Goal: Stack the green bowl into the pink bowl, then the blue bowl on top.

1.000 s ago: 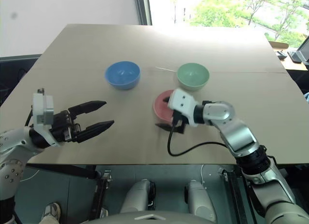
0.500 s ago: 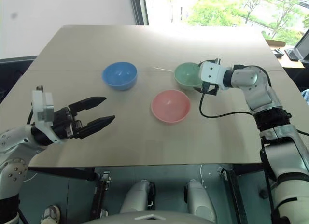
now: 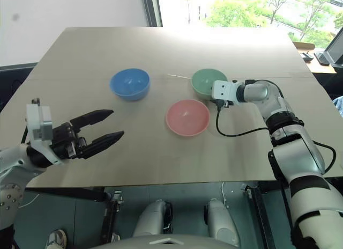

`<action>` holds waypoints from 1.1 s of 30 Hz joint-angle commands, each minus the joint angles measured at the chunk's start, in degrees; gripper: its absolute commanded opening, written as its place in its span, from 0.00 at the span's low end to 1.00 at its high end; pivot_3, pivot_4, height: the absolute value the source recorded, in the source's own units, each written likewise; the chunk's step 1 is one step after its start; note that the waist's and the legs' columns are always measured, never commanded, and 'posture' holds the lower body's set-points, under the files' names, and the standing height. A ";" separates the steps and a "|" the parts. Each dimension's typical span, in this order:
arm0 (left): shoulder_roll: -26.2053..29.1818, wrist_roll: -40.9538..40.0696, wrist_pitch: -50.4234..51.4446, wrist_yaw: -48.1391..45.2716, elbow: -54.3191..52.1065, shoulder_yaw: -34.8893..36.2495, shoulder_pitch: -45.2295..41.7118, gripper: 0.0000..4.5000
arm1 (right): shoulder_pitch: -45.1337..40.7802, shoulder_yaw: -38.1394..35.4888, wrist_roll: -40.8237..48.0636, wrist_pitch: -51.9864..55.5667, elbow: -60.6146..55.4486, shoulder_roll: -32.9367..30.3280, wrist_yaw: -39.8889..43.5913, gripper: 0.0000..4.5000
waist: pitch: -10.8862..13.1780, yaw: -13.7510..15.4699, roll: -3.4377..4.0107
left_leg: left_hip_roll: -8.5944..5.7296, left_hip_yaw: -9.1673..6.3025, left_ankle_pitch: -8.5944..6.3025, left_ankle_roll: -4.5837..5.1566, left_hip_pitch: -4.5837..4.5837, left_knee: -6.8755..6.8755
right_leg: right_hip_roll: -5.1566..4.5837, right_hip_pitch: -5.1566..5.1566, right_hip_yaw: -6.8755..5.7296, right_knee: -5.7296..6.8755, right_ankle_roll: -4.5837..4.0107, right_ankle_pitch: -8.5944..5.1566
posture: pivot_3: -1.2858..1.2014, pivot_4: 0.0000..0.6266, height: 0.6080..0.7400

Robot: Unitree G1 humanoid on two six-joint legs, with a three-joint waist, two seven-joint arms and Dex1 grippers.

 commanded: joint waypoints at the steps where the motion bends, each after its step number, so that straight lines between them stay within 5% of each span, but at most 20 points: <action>1: 0.62 -1.20 -0.40 0.33 -2.18 1.71 0.10 0.86 | -2.33 -1.46 0.45 -2.11 0.05 0.05 0.71 0.10 | 0.00 -0.03 0.00 | 0.00 0.00 0.00 0.00 0.00 0.00 | 0.00 0.00 0.00 0.00 0.00 0.00 | 0.52 0.24 1.00; 3: 0.57 -1.14 -0.44 0.43 -2.02 1.44 -0.13 0.86 | -2.34 -2.96 2.35 -1.16 -0.04 0.42 1.83 0.01 | 0.00 -0.03 0.01 | 0.00 0.00 0.00 0.00 0.00 0.00 | 0.00 0.00 0.00 0.00 0.00 0.00 | 0.52 0.24 1.00; 9: 0.40 -0.63 -0.84 0.33 -0.91 0.81 -1.12 0.86 | -0.36 -7.85 10.97 -0.03 -8.80 -1.39 11.37 0.01 | 0.05 0.00 0.06 | 0.00 0.02 0.00 0.00 0.00 0.00 | 0.00 -0.01 0.01 0.03 0.00 0.00 | 0.52 0.24 1.00; 14: 0.11 1.17 -1.95 0.22 0.62 -0.01 -1.97 0.86 | 10.05 -9.52 26.07 24.18 -38.71 -6.24 26.58 0.01 | 0.06 0.43 0.07 | 0.02 -0.03 0.00 0.00 -0.01 -0.03 | 0.00 -0.01 -0.02 0.03 0.00 0.00 | 0.52 0.24 1.00; 19: -0.35 3.04 -3.19 0.93 2.52 -1.37 -3.85 0.86 | 19.77 -8.27 29.56 39.44 -59.87 -10.60 27.38 0.01 | 0.05 0.68 0.07 | 0.02 -0.04 0.00 0.00 -0.01 0.05 | 0.00 0.01 -0.06 0.09 0.01 0.00 | 0.52 0.24 1.00; 25: -0.04 5.44 -4.08 0.66 4.56 -3.72 -6.79 0.86 | 22.66 -7.64 29.79 45.27 -64.12 -7.69 23.48 0.46 | 0.04 0.39 0.04 | 0.02 0.01 0.00 0.01 0.10 0.21 | 0.03 -0.01 0.00 0.39 0.01 -0.02 | 0.52 0.24 1.00; 30: 0.06 10.11 -5.93 2.18 6.64 -5.63 -9.43 0.86 | 23.02 -10.12 31.51 48.21 -67.52 -6.73 20.45 0.94 | 0.05 0.51 0.03 | 0.01 0.02 0.00 0.00 0.07 0.22 | 0.05 -0.06 0.02 0.44 0.01 -0.02 | 0.52 0.24 1.00; 33: 0.08 15.93 -7.37 6.07 7.01 -7.75 -11.30 0.86 | 24.38 -15.86 35.10 50.49 -70.21 -6.00 15.52 0.99 | 0.07 0.59 0.00 | 0.01 0.02 0.00 0.00 0.01 0.22 | 0.05 -0.09 0.03 0.42 0.01 -0.02 | 0.52 0.24 1.00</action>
